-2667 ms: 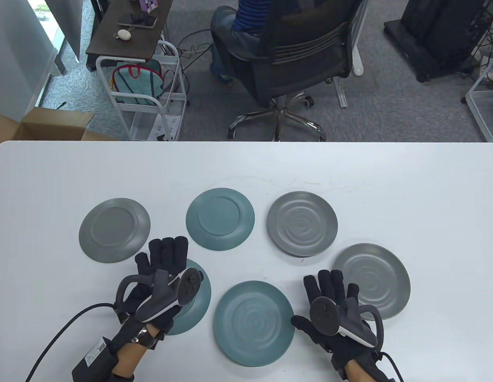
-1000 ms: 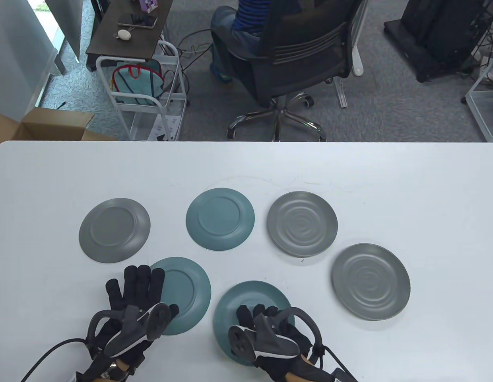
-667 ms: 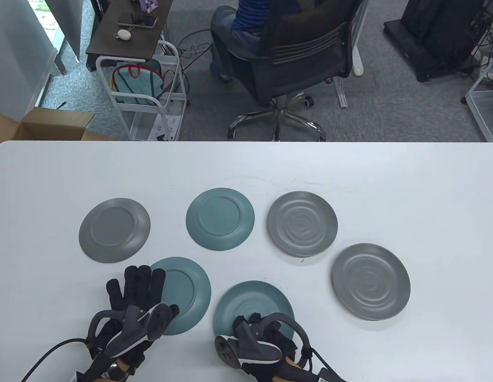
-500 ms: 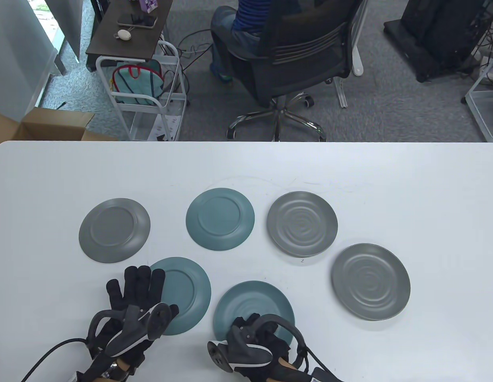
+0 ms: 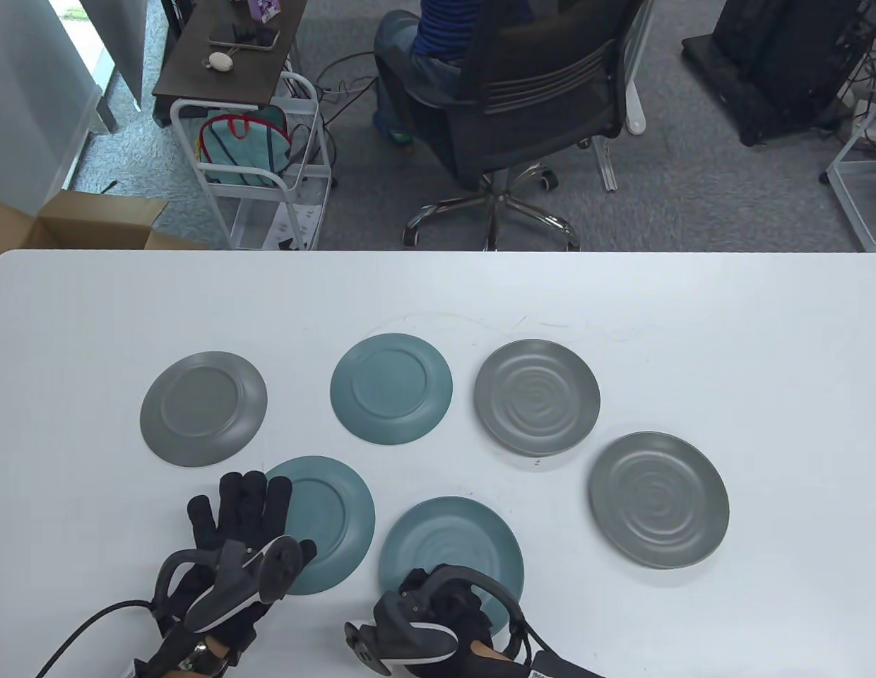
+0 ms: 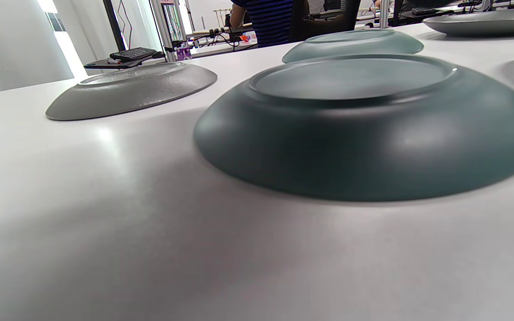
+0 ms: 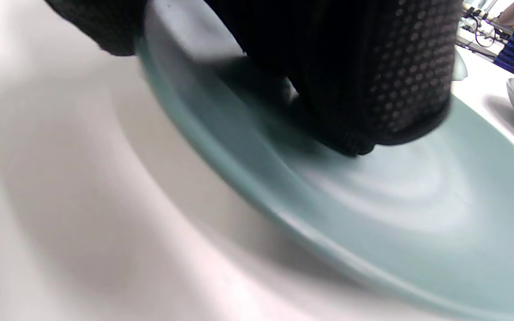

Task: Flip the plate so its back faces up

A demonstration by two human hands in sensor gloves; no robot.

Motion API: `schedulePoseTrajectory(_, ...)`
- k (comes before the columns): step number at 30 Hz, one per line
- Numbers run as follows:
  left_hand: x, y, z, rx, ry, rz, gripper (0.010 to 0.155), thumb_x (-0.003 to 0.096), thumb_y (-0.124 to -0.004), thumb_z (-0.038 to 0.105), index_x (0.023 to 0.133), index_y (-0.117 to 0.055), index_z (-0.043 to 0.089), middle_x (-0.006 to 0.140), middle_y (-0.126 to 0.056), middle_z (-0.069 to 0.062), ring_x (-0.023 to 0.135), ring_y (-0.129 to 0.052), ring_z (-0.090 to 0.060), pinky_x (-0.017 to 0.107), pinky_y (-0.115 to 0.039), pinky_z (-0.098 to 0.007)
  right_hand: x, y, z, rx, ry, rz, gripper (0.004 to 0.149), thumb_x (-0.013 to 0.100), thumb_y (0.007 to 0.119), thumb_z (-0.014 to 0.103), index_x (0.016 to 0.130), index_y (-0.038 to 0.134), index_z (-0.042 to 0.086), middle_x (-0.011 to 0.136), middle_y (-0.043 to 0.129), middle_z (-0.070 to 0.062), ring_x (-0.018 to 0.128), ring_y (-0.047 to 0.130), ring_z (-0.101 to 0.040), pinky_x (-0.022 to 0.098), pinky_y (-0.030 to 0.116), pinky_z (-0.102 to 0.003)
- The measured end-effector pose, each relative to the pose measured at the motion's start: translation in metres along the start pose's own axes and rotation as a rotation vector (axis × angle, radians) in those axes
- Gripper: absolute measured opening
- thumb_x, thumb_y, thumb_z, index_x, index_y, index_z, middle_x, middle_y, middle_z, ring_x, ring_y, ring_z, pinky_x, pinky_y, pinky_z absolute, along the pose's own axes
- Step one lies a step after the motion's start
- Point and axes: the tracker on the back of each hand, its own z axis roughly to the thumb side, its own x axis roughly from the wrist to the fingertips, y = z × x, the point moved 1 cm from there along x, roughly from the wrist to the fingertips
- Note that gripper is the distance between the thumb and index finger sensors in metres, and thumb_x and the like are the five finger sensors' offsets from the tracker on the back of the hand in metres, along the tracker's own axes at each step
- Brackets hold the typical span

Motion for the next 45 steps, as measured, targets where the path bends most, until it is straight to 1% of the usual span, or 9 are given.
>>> schedulePoseTrajectory(3, 0.0, 0.0, 0.0, -0.005, -0.002, 0.002, 0.089, 0.0558, -0.049, 0.071, 0.121, -0.021, 0.018, 0.122, -0.028, -0.02, 0.117, -0.033, -0.05, 0.076, -0.032, -0.074, -0.006, -0.013, -0.012, 0.101, 0.008, -0.034, 0.068, 0.055, 0.067, 0.043, 0.094, 0.059, -0.012, 0.079, 0.079, -0.041, 0.058, 0.095, -0.05, 0.033, 0.091, -0.041)
schedulePoseTrajectory(7, 0.0, 0.0, -0.001, -0.006, -0.002, 0.004, 0.088, 0.0558, -0.049, 0.071, 0.121, -0.022, 0.018, 0.122, -0.028, -0.02, 0.117, -0.033, -0.05, 0.076, -0.032, -0.074, -0.015, -0.024, -0.03, 0.253, 0.022, -0.018, 0.064, 0.056, 0.068, 0.037, 0.096, 0.055, -0.012, 0.083, 0.075, -0.041, 0.062, 0.092, -0.052, 0.033, 0.092, -0.038)
schedulePoseTrajectory(12, 0.0, 0.0, -0.002, -0.007, 0.001, 0.003, 0.088, 0.0558, -0.049, 0.071, 0.121, -0.022, 0.018, 0.122, -0.028, -0.02, 0.117, -0.033, -0.05, 0.076, -0.032, -0.074, -0.028, -0.034, -0.051, 0.366, 0.042, -0.043, 0.061, 0.056, 0.07, 0.031, 0.097, 0.051, -0.01, 0.086, 0.074, -0.039, 0.066, 0.091, -0.051, 0.035, 0.092, -0.037)
schedulePoseTrajectory(17, 0.0, 0.0, -0.002, -0.008, 0.0, 0.006, 0.088, 0.0559, -0.049, 0.071, 0.121, -0.021, 0.018, 0.122, -0.027, -0.02, 0.117, -0.033, -0.05, 0.076, -0.032, -0.074, -0.042, -0.043, -0.079, 0.516, 0.062, -0.105, 0.059, 0.054, 0.073, 0.027, 0.096, 0.052, -0.01, 0.086, 0.075, -0.037, 0.066, 0.093, -0.049, 0.036, 0.092, -0.038)
schedulePoseTrajectory(21, 0.0, 0.0, -0.002, -0.009, -0.001, 0.011, 0.088, 0.0557, -0.049, 0.071, 0.121, -0.022, 0.018, 0.122, -0.028, -0.02, 0.117, -0.034, -0.05, 0.076, -0.032, -0.074, -0.056, -0.043, -0.104, 0.641, 0.096, -0.193, 0.058, 0.053, 0.074, 0.027, 0.095, 0.054, -0.008, 0.085, 0.078, -0.034, 0.066, 0.094, -0.046, 0.037, 0.092, -0.037)
schedulePoseTrajectory(29, 0.0, 0.0, -0.003, -0.008, 0.001, 0.011, 0.089, 0.0556, -0.049, 0.071, 0.121, -0.021, 0.017, 0.122, -0.028, -0.021, 0.117, -0.033, -0.05, 0.076, -0.032, -0.074, -0.084, -0.026, -0.155, 0.951, 0.156, -0.388, 0.054, 0.052, 0.076, 0.026, 0.092, 0.059, -0.006, 0.081, 0.083, -0.03, 0.062, 0.098, -0.042, 0.035, 0.093, -0.036)
schedulePoseTrajectory(38, 0.0, 0.0, -0.004, -0.009, 0.005, 0.007, 0.089, 0.0558, -0.049, 0.071, 0.121, -0.021, 0.017, 0.122, -0.028, -0.021, 0.117, -0.034, -0.05, 0.076, -0.032, -0.074, -0.104, 0.011, -0.193, 1.242, 0.268, -0.56, 0.051, 0.048, 0.083, 0.028, 0.087, 0.067, -0.001, 0.073, 0.092, -0.023, 0.053, 0.104, -0.035, 0.031, 0.094, -0.033)
schedulePoseTrajectory(42, 0.0, 0.0, -0.003, -0.008, 0.005, 0.009, 0.089, 0.0558, -0.049, 0.071, 0.121, -0.02, 0.017, 0.122, -0.028, -0.02, 0.117, -0.034, -0.05, 0.076, -0.032, -0.074, -0.106, 0.026, -0.201, 1.288, 0.341, -0.558, 0.051, 0.044, 0.089, 0.031, 0.083, 0.071, 0.003, 0.066, 0.096, -0.017, 0.045, 0.106, -0.03, 0.028, 0.093, -0.03)
schedulePoseTrajectory(45, 0.0, 0.0, -0.003, -0.007, 0.004, 0.01, 0.089, 0.0558, -0.049, 0.071, 0.121, -0.021, 0.017, 0.122, -0.028, -0.021, 0.117, -0.034, -0.05, 0.076, -0.032, -0.074, -0.104, 0.038, -0.206, 1.33, 0.385, -0.504, 0.051, 0.043, 0.09, 0.033, 0.082, 0.071, 0.005, 0.063, 0.096, -0.015, 0.042, 0.105, -0.028, 0.027, 0.092, -0.03)
